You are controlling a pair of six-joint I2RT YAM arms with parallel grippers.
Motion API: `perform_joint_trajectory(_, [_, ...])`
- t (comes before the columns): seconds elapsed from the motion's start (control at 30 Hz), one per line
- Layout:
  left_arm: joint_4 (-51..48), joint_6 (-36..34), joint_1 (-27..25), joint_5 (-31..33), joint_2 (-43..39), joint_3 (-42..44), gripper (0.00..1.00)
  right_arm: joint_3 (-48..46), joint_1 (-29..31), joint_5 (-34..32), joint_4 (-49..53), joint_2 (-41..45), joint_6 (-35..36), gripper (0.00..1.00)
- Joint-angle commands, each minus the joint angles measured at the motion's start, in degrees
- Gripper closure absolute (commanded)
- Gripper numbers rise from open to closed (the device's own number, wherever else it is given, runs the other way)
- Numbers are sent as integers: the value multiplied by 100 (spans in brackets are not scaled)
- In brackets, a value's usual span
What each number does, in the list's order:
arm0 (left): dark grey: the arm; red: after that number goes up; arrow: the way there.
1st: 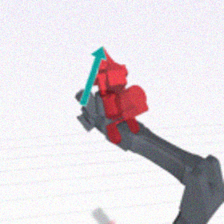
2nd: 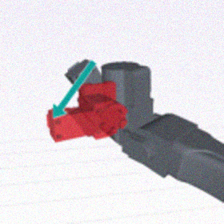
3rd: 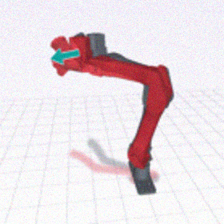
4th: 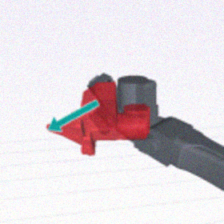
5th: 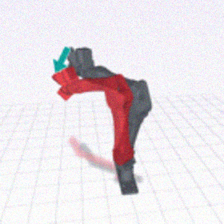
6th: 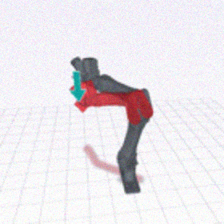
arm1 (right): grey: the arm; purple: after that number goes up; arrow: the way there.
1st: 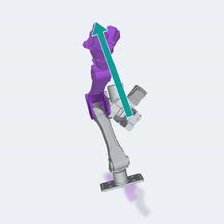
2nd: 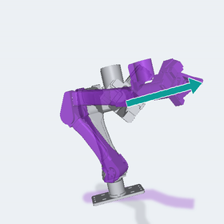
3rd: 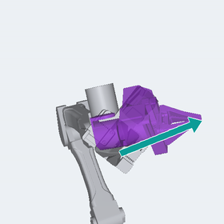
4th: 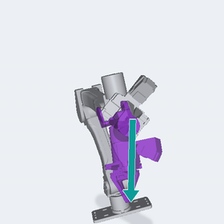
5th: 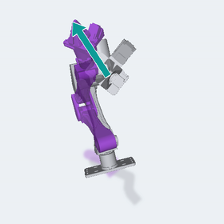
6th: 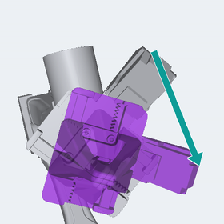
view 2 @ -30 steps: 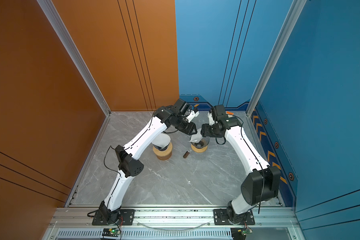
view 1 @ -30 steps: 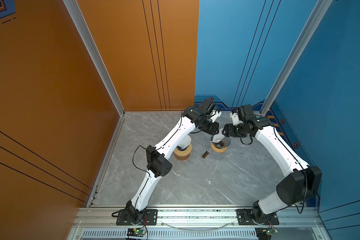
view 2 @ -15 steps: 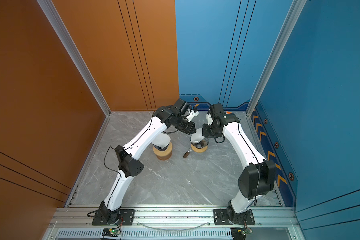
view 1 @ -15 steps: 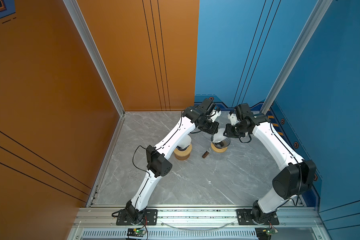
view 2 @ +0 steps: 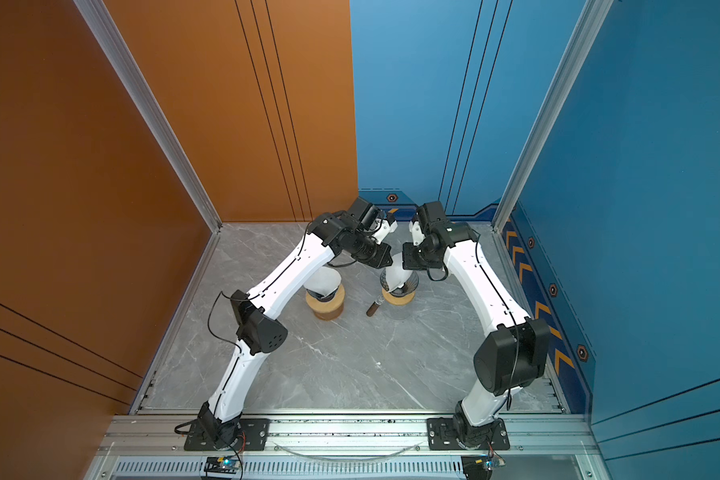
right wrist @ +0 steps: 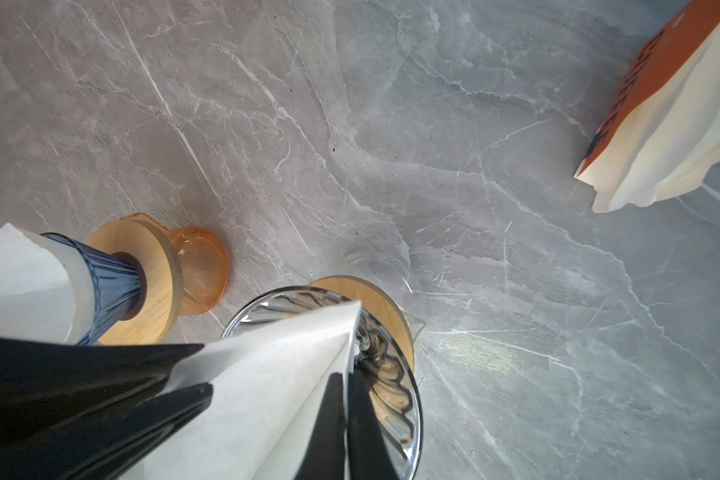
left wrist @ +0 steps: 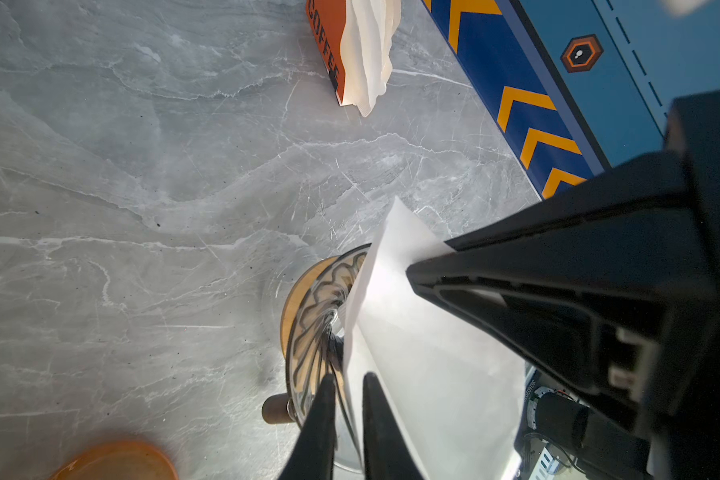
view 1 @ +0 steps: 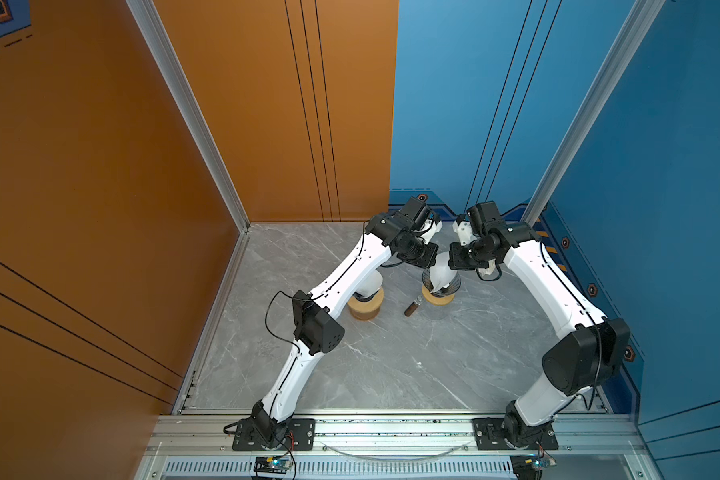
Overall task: Place the coffee filter in the dripper
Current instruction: 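Lower the filter into the glass dripper with both grippers, opening it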
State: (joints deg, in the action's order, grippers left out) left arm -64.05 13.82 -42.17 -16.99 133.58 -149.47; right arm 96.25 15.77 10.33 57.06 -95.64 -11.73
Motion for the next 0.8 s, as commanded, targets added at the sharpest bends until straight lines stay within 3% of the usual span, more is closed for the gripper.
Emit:
perform_joint_trajectory(0.0, [31,101,-28,5,-95,180,85,105,99,-352,148,-91,284,100])
perform_joint_trajectory(0.1, [41,129,-32,38,-95,281,85,111,128,-467,163,-102,287,99])
perform_joint_trajectory(0.37, [34,78,-54,306,-218,411,80,49,163,-766,174,92,115,75])
perform_joint_trajectory(0.5, [30,-114,-46,449,-284,542,73,-78,172,-877,179,176,89,67])
perform_joint_trajectory(0.77, [31,-344,87,163,-368,807,66,-199,163,-1037,321,186,10,63])
